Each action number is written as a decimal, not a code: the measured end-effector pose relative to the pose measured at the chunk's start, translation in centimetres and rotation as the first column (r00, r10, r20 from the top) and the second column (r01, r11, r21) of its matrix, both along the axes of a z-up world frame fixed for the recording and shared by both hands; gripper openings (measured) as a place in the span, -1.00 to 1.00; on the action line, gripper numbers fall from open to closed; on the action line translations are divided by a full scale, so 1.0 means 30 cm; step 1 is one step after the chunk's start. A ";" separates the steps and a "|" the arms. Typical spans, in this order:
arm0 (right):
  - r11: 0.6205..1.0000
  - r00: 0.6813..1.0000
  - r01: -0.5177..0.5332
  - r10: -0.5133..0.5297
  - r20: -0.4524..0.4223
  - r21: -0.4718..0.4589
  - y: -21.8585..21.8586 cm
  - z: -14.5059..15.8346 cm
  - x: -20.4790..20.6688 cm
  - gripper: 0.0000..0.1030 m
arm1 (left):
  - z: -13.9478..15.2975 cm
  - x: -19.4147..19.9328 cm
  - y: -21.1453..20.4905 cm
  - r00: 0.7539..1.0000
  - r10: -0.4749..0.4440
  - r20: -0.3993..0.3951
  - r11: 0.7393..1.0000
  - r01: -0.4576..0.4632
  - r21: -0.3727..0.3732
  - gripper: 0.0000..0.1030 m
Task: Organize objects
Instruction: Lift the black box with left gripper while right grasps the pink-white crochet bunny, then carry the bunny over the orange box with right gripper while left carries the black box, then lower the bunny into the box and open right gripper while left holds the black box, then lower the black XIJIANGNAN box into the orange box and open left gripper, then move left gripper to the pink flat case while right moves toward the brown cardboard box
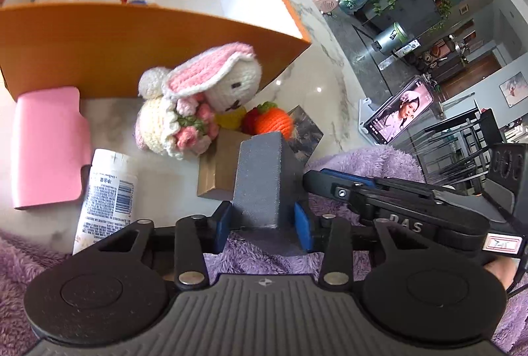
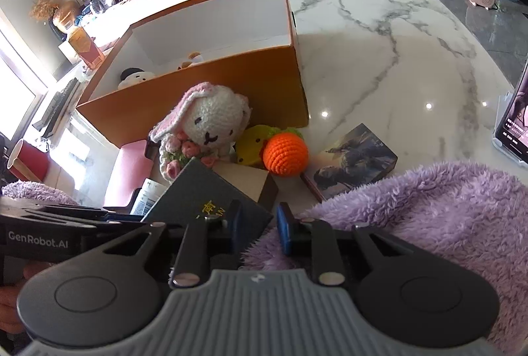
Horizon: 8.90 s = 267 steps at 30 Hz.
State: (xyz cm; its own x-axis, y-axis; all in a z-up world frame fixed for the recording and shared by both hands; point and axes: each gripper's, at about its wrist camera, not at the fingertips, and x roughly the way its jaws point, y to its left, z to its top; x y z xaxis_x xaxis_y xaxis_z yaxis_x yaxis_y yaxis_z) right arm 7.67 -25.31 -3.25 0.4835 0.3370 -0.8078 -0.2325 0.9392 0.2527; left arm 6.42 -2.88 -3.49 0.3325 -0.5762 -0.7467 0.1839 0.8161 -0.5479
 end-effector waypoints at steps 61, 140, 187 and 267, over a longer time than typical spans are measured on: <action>0.994 0.993 -0.083 0.076 0.092 0.071 0.238 0.147 0.165 -0.26 | 0.246 -0.021 0.249 0.921 0.186 0.342 0.946 -0.262 0.190 -0.15; 0.860 0.880 -0.442 0.359 -0.312 -0.257 0.526 -0.093 0.955 -0.27 | 0.105 0.416 0.252 0.970 0.084 0.228 0.935 -0.155 0.318 -0.14; 0.979 0.981 0.032 0.008 0.196 -0.200 0.084 0.224 0.662 -0.17 | 0.181 0.485 -0.025 0.970 0.114 0.217 0.975 -0.151 0.162 -0.14; 0.998 0.999 0.003 -0.005 -0.052 -0.055 0.094 -0.042 0.156 -0.20 | -0.042 -0.007 0.070 0.999 0.030 0.031 0.903 -0.040 0.427 0.08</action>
